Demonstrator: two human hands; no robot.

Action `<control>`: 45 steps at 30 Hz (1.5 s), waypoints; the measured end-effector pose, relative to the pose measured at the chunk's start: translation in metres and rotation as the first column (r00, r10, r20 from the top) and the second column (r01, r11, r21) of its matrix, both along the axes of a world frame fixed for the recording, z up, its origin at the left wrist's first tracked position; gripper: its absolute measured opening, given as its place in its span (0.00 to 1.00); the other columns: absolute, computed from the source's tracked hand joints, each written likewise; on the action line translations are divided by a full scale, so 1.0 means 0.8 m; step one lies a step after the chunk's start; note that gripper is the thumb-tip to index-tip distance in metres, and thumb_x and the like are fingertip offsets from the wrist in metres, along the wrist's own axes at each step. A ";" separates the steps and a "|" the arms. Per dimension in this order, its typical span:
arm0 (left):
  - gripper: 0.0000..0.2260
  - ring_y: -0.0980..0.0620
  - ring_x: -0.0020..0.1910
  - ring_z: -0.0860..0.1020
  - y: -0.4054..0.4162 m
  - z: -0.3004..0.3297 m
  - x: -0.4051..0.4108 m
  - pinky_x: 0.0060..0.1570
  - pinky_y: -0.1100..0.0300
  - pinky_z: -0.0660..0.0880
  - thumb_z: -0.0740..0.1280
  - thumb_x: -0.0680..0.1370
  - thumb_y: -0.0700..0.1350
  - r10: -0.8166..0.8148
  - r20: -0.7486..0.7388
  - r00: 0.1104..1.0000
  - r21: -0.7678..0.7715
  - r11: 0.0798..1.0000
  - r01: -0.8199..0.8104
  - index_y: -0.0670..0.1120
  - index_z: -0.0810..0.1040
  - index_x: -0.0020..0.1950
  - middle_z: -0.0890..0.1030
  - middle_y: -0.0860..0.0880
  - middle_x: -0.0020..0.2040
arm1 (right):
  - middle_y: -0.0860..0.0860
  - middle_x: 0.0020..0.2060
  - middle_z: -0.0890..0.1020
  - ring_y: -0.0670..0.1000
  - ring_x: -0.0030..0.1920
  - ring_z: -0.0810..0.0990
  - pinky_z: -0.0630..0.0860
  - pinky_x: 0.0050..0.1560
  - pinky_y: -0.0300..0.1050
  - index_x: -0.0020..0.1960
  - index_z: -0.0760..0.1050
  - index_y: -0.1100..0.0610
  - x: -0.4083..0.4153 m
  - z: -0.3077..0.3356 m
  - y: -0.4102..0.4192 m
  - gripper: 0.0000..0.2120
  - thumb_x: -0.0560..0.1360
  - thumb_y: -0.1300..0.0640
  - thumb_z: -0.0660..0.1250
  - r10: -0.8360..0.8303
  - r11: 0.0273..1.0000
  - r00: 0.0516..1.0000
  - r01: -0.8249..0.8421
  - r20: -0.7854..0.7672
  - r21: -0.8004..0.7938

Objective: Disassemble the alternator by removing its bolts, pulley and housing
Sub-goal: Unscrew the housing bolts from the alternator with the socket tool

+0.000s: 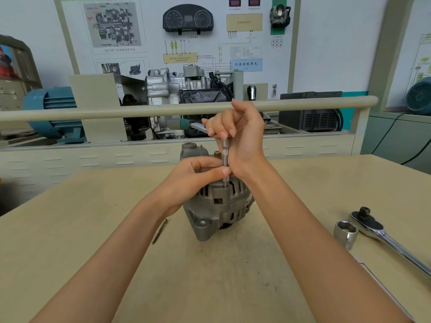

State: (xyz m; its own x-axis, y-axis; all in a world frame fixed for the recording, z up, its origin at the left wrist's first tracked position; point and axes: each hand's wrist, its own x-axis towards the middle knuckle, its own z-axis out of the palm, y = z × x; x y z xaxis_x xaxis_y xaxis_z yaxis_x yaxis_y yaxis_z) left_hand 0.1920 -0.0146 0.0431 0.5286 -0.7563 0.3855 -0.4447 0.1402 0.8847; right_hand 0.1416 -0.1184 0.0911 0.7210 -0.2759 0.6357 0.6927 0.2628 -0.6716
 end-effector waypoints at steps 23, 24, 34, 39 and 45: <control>0.06 0.59 0.44 0.83 0.000 -0.002 0.001 0.41 0.71 0.75 0.68 0.75 0.46 0.003 0.038 0.999 0.026 1.000 -0.004 0.51 0.82 0.50 0.86 0.54 0.45 | 0.49 0.19 0.67 0.45 0.25 0.67 0.68 0.31 0.34 0.21 0.65 0.59 -0.004 -0.008 0.016 0.22 0.74 0.59 0.53 -0.494 0.834 0.864 0.502 0.094 -0.231; 0.09 0.59 0.45 0.83 0.001 -0.002 0.001 0.41 0.71 0.75 0.68 0.73 0.49 -0.006 0.029 1.000 0.028 1.000 0.006 0.51 0.82 0.51 0.86 0.54 0.46 | 0.48 0.18 0.67 0.45 0.25 0.67 0.69 0.32 0.32 0.21 0.64 0.57 -0.002 -0.007 0.010 0.25 0.77 0.59 0.52 -0.396 0.895 0.916 0.401 0.066 -0.198; 0.03 0.58 0.39 0.82 -0.001 -0.004 -0.001 0.40 0.68 0.77 0.68 0.74 0.41 0.049 0.042 0.998 -0.034 0.998 -0.047 0.47 0.82 0.46 0.85 0.53 0.39 | 0.49 0.23 0.68 0.46 0.28 0.68 0.70 0.40 0.37 0.26 0.65 0.56 -0.001 -0.016 0.020 0.20 0.77 0.59 0.52 -0.538 0.807 0.832 0.555 0.136 -0.204; 0.10 0.58 0.34 0.78 0.000 -0.007 0.004 0.34 0.65 0.73 0.62 0.75 0.30 0.141 0.121 0.983 -0.009 0.990 -0.141 0.43 0.78 0.43 0.81 0.50 0.35 | 0.54 0.33 0.75 0.54 0.38 0.71 0.67 0.48 0.48 0.36 0.76 0.62 0.002 -0.037 0.036 0.16 0.71 0.55 0.53 -0.851 -0.137 0.101 0.905 0.515 -0.403; 0.16 0.63 0.35 0.80 -0.001 -0.008 0.004 0.35 0.70 0.74 0.64 0.77 0.34 0.067 0.077 0.995 -0.009 0.998 -0.066 0.52 0.83 0.37 0.83 0.56 0.34 | 0.47 0.22 0.65 0.48 0.31 0.63 0.62 0.40 0.45 0.24 0.62 0.54 0.002 -0.021 0.035 0.15 0.70 0.60 0.57 -0.781 0.439 0.534 0.839 0.324 -0.322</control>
State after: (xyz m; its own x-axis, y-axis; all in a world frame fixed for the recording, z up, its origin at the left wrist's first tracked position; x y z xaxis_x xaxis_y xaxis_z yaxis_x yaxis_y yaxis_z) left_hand 0.1953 -0.0151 0.0369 0.5462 -0.7176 0.4322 -0.5201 0.1140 0.8465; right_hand 0.1432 -0.0902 0.0739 0.2227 -0.4027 0.8878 0.5167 -0.7235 -0.4578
